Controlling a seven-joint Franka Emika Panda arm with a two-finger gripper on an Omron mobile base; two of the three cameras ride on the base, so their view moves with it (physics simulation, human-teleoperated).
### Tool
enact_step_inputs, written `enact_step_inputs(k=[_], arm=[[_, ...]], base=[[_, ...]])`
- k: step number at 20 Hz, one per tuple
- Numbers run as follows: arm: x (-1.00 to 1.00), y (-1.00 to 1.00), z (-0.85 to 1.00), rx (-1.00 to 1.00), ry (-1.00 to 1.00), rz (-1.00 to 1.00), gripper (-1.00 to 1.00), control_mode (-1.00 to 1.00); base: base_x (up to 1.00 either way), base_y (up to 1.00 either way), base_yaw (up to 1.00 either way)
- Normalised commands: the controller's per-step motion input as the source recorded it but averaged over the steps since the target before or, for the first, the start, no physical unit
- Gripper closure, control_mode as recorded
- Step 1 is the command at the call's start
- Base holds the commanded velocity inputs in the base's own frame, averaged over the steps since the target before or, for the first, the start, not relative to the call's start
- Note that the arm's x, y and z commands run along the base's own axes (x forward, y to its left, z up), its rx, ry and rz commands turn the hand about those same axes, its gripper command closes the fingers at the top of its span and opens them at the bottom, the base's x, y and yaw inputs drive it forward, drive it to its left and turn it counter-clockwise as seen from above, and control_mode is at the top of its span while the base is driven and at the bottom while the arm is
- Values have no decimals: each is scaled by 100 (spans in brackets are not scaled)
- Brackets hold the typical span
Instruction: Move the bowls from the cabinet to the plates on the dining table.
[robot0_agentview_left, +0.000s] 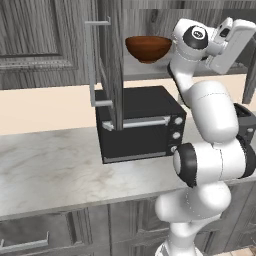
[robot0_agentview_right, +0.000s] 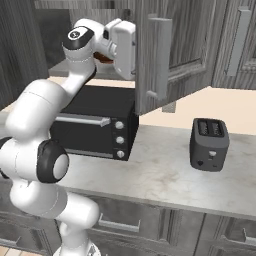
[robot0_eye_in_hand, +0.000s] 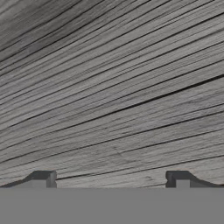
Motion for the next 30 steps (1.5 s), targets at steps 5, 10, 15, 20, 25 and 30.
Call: enact_step_inputs(k=[5, 10, 15, 20, 25, 30], arm=[[-28, -35, 0, 0, 0, -11, -100, -100], [-46, -48, 0, 0, -2, -11, -100, -100], [-40, -60, 0, 0, -3, -10, -100, -100], [-29, -61, 0, 0, -2, -7, -100, -100], [-9, -25, 0, 0, 0, -1, -100, -100], [1, -2, 0, 0, 0, 0, -100, -100]], base=[[0, 0, 0], [0, 0, 0], [0, 0, 0], [0, 0, 0], [0, 0, 0], [0, 0, 0]])
